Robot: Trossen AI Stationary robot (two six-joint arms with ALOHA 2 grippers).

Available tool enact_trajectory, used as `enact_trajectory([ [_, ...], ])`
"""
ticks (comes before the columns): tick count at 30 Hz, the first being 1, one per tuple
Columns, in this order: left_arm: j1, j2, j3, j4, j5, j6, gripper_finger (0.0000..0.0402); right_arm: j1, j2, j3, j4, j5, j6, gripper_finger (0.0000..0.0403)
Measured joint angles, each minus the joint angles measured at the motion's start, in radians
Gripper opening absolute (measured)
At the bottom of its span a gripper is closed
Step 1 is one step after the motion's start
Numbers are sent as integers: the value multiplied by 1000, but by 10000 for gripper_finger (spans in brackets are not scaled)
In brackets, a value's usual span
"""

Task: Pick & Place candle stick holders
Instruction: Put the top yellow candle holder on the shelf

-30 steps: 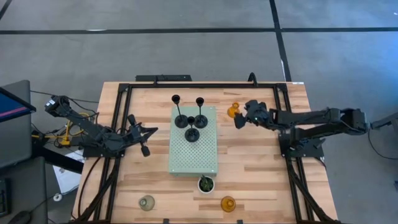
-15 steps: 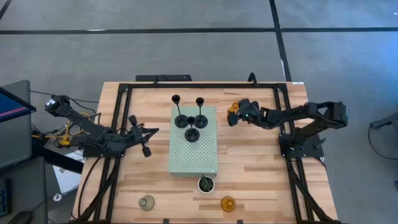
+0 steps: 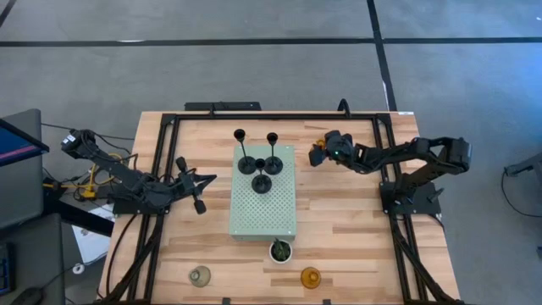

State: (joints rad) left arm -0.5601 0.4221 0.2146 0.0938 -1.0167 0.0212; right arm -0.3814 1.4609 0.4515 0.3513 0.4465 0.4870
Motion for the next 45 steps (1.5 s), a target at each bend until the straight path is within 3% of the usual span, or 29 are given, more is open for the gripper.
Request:
enact_trajectory([
  [4, 0, 0, 0, 0, 0, 0, 8, 11, -1, 0, 2, 2, -4, 128],
  [5, 0, 0, 0, 0, 0, 0, 8, 16, -2, 0, 3, 0, -16, 124],
  [12, 0, 0, 0, 0, 0, 0, 8, 69, -40, -1, -29, -4, -26, 125],
  [20, 0, 0, 0, 4, 0, 0, 8, 159, -218, 4, -92, -3, -16, 125],
  [28, 0, 0, 0, 4, 0, 0, 8, 290, -360, 159, -348, -1, -20, 125],
  [34, 0, 0, 0, 4, 0, -1, 8, 406, -347, 318, -530, 57, -27, 125],
  [45, 0, 0, 0, 4, 0, 0, 8, 567, -223, 397, -430, 79, -52, 125],
])
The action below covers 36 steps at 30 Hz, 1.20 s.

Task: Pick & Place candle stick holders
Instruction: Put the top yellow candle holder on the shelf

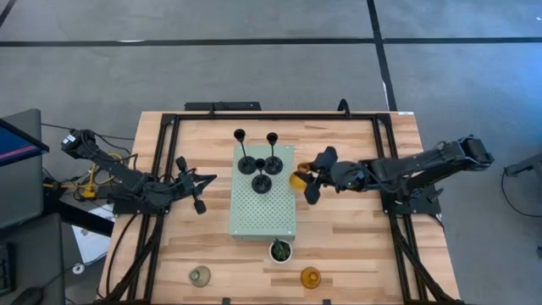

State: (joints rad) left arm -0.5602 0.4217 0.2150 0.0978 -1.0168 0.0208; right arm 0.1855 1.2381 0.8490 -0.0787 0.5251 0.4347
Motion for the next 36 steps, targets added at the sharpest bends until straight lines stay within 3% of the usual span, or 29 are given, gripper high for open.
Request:
enact_trajectory([
  [20, 0, 0, 0, 0, 0, -3, 8, 96, 174, 1, 280, -3, -26, 125],
  [36, 0, 0, 0, 0, 0, -3, 8, 98, 175, 1, 273, -3, -45, 125],
])
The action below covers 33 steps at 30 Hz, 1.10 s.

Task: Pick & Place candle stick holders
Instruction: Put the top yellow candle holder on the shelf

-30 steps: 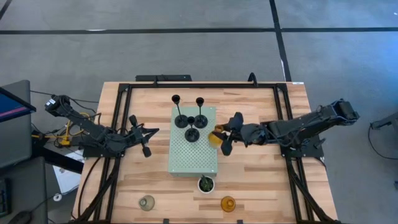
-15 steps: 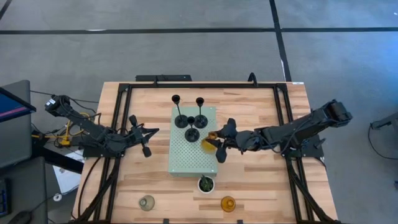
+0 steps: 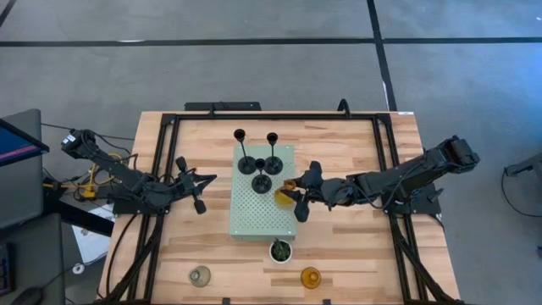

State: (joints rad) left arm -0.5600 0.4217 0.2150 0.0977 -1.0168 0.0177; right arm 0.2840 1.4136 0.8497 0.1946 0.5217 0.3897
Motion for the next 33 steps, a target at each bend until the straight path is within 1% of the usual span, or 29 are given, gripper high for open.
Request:
enact_trajectory([
  [6, 0, 0, 0, 0, 0, 0, 8, 0, 17, 0, -10, 0, 0, 125],
  [10, 0, 0, 0, 0, 0, 0, 8, 0, 48, 4, 27, 2, -1, 125],
  [15, 0, 0, 0, 0, 0, 0, 8, -4, 76, 25, 35, -30, 0, 125],
  [18, 0, 4, 0, 0, 0, 0, 8, -5, 79, 40, 17, -57, 1, 125],
  [30, 0, 46, 0, 1, 1, 0, 8, 3, 69, 46, -38, -46, 1, 126],
  [31, 0, 46, 0, 2, 1, 0, 8, 3, 69, 46, -38, -47, 0, 133],
  [33, 0, 46, 0, 9, 0, 0, 8, 3, 70, 44, -55, -54, -1, 163],
])
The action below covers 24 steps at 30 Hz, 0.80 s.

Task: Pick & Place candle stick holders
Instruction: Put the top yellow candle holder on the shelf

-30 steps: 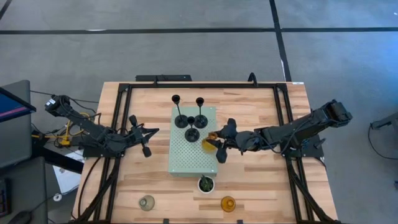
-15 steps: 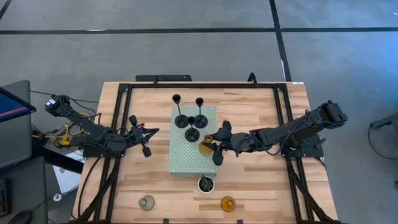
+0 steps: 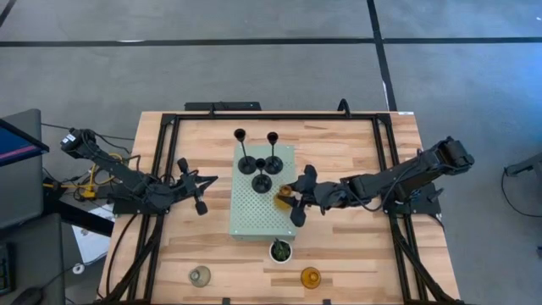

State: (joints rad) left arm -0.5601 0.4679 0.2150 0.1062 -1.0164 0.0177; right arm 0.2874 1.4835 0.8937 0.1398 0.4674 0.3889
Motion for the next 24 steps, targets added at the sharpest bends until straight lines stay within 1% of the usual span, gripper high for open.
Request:
enact_trajectory([
  [4, 0, 0, 0, 8, 0, 0, 8, -5, 4, -3, -17, -3, -2, 234],
  [6, 0, 0, 0, 8, 0, 0, 8, -10, 3, -3, -28, -3, -2, 254],
  [8, 0, 0, 0, 11, 0, 0, 8, -12, 4, -3, -29, -13, -3, 264],
  [11, 0, 0, 0, 15, 0, 0, 8, -22, 4, -2, -23, -24, -3, 264],
  [16, 0, 0, 0, 20, 0, 0, 8, -27, 4, -2, -1, -25, -8, 248],
  [20, 0, 0, 0, 22, 0, 0, 8, -28, 4, -2, 30, -25, -70, 235],
  [24, 0, 0, 0, 24, 0, 0, 8, -32, 3, -2, 49, -26, -85, 227],
])
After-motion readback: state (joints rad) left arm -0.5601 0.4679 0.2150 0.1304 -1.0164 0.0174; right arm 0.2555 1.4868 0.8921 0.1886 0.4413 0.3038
